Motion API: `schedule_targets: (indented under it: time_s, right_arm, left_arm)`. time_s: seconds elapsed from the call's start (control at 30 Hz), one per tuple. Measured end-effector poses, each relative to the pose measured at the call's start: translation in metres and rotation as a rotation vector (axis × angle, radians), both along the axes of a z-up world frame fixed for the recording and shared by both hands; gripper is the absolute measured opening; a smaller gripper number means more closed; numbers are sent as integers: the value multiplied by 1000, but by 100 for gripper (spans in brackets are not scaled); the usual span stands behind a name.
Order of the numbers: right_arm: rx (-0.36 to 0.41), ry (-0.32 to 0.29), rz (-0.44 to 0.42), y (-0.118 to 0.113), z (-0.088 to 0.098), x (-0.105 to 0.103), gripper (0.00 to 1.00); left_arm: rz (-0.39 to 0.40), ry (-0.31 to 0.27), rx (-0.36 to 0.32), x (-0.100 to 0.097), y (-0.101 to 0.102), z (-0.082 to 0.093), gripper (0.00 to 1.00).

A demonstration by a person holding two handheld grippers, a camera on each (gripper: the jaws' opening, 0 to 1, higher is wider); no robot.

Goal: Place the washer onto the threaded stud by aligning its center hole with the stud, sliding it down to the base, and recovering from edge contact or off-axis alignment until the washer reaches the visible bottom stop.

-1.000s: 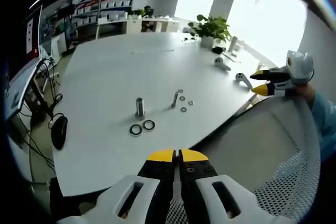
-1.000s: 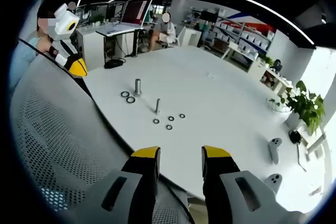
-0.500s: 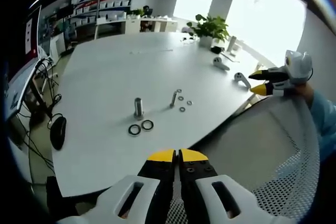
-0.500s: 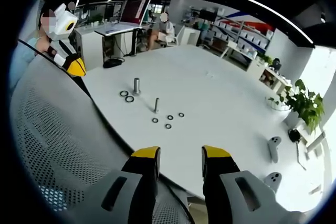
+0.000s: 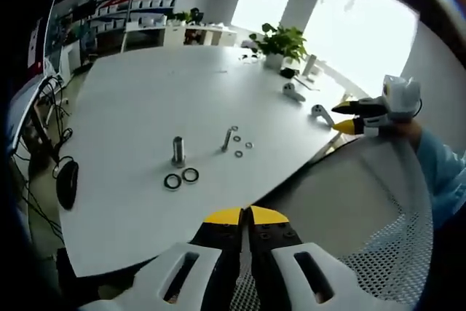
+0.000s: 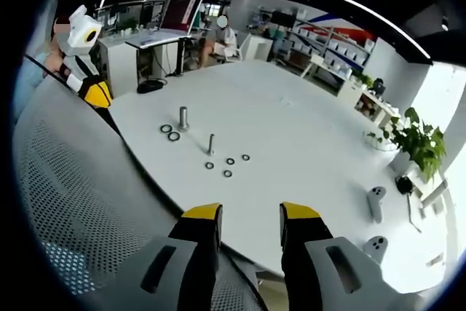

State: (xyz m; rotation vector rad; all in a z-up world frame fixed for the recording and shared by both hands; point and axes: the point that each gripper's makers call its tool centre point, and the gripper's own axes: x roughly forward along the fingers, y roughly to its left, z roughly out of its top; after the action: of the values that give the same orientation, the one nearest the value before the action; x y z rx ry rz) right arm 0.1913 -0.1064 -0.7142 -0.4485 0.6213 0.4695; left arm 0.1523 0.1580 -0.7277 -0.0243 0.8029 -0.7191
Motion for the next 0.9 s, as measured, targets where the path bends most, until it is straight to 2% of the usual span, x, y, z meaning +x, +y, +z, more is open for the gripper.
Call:
schedule_targets:
  time_s: [0.13, 0.37, 0.47, 0.63, 0.9]
  right_arm:
    - [6, -4, -7, -1, 1, 0, 33]
    - [7, 10, -2, 0, -1, -1, 33]
    - [-39, 115, -7, -4, -17, -9, 33]
    - [-24, 132, 19, 0, -18, -11, 34]
    - [1, 152, 114, 14, -16, -17, 34]
  left_arm:
    - [-26, -17, -37, 0, -5, 5, 0]
    - [-27, -35, -42, 1, -6, 8, 0]
    - [6, -58, -40, 5, -1, 10, 0]
    - [15, -26, -23, 5, 0, 5, 0]
    - [36, -41, -25, 9, 3, 7, 0]
